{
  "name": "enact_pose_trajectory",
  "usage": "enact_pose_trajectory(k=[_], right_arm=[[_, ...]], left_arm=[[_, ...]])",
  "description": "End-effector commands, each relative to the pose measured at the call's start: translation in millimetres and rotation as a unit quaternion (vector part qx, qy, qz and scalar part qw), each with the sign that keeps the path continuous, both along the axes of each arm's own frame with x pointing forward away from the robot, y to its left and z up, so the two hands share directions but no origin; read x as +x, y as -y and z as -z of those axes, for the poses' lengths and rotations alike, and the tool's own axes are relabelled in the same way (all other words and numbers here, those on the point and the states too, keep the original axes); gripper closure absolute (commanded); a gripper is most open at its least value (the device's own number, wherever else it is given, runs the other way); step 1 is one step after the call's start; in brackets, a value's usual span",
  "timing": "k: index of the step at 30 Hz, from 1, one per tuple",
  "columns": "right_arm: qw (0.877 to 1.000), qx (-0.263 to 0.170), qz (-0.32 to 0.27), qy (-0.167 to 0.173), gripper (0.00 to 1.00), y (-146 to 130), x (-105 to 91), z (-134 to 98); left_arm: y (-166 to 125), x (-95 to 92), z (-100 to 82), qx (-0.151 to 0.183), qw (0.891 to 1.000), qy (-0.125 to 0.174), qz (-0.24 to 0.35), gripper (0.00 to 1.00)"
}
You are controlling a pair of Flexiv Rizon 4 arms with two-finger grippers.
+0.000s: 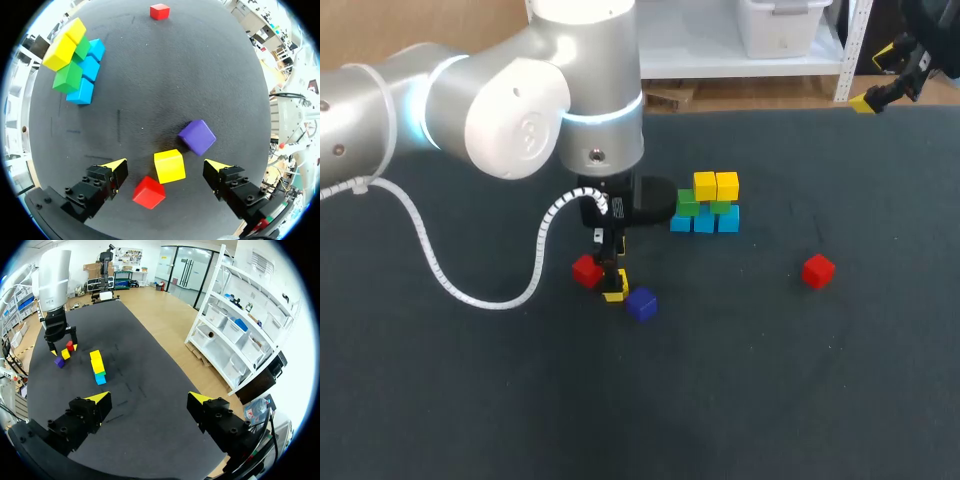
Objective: Place the blue cubes, place green cubes on the blue cubes, place the yellow cubes on the green cubes, then place the red cubes on the yellow cubes, and place purple cube on the red cubes.
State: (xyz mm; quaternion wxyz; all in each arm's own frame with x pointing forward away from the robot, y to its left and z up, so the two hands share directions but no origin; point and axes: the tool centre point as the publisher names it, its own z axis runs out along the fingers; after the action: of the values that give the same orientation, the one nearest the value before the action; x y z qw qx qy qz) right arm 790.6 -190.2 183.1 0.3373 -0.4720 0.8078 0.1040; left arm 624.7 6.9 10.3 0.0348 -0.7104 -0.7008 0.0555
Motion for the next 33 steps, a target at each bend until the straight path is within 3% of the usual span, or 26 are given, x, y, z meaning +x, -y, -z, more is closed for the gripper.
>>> enact_pose_trajectory(k=[1, 8, 9, 10, 14, 17, 18, 19, 25, 33], right_arm=[[1.000, 0.002, -0.002, 0.000, 0.00, 1, 0.2, 0], [1.000, 0.002, -0.002, 0.000, 0.00, 1, 0.2, 0], [1.000, 0.002, -0.002, 0.000, 0.00, 1, 0.2, 0], [1.000, 0.002, -0.002, 0.000, 0.00, 1, 0.2, 0], [1.000, 0.002, -0.002, 0.000, 0.00, 1, 0.2, 0], [1.000, 0.002, -0.002, 0.000, 0.00, 1, 0.2, 0], [1.000, 0.002, -0.002, 0.000, 0.00, 1, 0.2, 0], [1.000, 0.002, -0.002, 0.000, 0.00, 1, 0.2, 0], [1.000, 0.002, -0.002, 0.000, 0.00, 1, 0.2, 0], [1.000, 0.002, -0.002, 0.000, 0.00, 1, 0.2, 0]], left_arm=[[1, 2.5, 1.0, 0.003, 1.000, -0.005, -0.001, 0.00], [2, 0.6, 4.3, -0.002, 1.000, -0.025, 0.009, 0.03], [2, 0.8, 4.9, 0.000, 1.000, -0.025, 0.009, 0.21], [2, 1.5, 5.2, 0.001, 1.000, -0.027, 0.008, 0.48], [2, 1.8, 8.1, 0.001, 0.999, -0.045, 0.008, 0.51], [2, 2.9, 8.9, 0.012, 0.999, -0.043, 0.004, 0.53], [2, 3.1, 9.3, 0.006, 0.999, -0.044, 0.003, 0.62], [2, 3.6, 9.3, 0.008, 0.999, -0.042, 0.000, 1.00], [2, 3.9, 9.8, 0.015, 0.999, -0.034, -0.001, 1.00], [-3, 13.7, -11.7, 0.001, 1.000, 0.025, -0.009, 1.00]])
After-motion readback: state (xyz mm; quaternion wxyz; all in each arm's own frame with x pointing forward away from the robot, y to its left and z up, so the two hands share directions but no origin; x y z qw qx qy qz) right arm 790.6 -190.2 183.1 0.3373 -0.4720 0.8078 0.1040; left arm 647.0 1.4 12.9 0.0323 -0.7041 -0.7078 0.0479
